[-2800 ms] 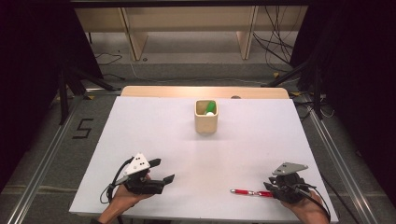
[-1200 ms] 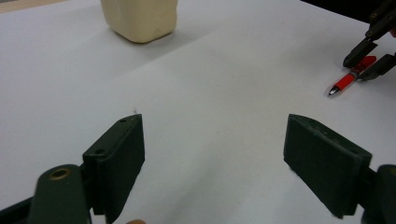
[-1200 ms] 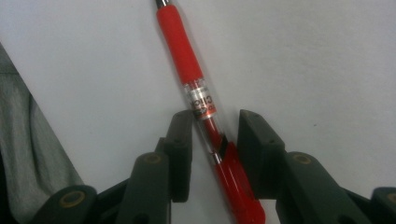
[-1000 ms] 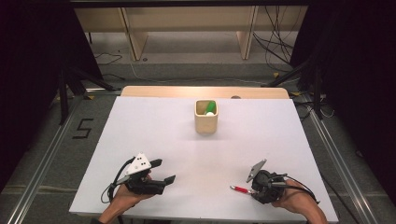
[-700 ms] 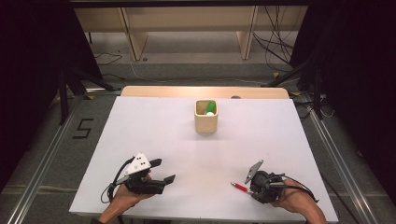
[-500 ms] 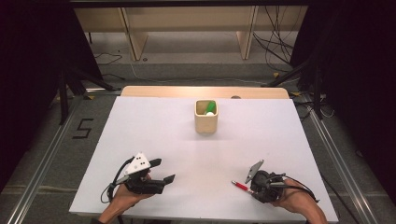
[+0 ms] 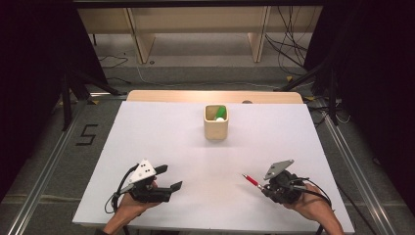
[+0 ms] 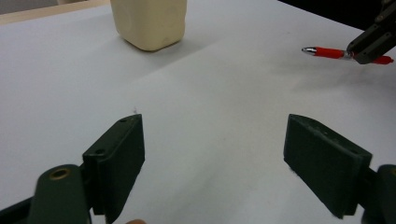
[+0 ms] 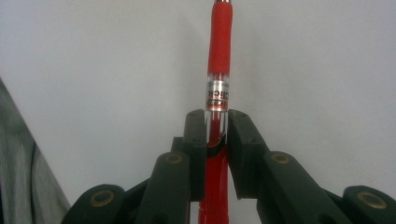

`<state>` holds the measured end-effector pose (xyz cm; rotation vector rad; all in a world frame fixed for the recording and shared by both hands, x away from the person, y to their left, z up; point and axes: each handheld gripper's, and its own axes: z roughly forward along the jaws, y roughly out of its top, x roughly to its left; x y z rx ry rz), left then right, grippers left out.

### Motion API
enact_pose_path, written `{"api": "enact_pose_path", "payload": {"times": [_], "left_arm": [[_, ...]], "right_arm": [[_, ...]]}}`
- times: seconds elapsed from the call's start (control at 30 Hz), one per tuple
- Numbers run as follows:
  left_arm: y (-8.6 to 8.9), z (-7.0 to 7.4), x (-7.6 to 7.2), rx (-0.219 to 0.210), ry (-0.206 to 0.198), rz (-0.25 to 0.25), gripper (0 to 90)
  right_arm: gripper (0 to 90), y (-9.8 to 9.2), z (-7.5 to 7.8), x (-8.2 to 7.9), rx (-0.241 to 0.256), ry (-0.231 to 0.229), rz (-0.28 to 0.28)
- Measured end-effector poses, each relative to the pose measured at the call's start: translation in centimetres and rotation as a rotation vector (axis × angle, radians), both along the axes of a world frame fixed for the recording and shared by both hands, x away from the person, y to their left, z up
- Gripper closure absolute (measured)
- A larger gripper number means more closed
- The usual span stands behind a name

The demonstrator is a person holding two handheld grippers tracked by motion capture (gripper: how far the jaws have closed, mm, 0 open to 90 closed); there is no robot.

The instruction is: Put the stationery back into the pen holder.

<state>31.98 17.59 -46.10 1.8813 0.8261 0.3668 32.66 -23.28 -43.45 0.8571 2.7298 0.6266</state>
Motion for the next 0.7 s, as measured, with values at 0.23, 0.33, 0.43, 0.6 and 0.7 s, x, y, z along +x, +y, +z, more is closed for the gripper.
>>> {"api": "enact_pose_path", "payload": {"times": [0.23, 0.33, 0.43, 0.6, 0.7], "left_arm": [[0.2, 0.0, 0.1, -0.026, 0.014, -0.001, 20.0], [0.2, 0.0, 0.1, -0.032, 0.012, 0.004, 20.0], [0.2, 0.0, 0.0, -0.035, 0.01, 0.008, 20.0], [0.3, -0.1, 0.1, -0.037, 0.006, 0.025, 20.0], [0.4, -0.1, 0.1, -0.047, 0.009, 0.029, 20.0]], "right_arm": [[78.9, -0.5, 0.1, 0.5, 0.139, -0.07, -0.092], [78.9, -0.4, 0.1, 0.6, 0.182, -0.09, -0.118], [79.0, -0.5, 0.2, 0.7, 0.244, -0.111, -0.14], [78.9, -0.7, 0.4, 0.9, 0.319, -0.141, -0.184], [78.9, -0.7, 0.5, 1.2, 0.351, -0.159, -0.203]]}}
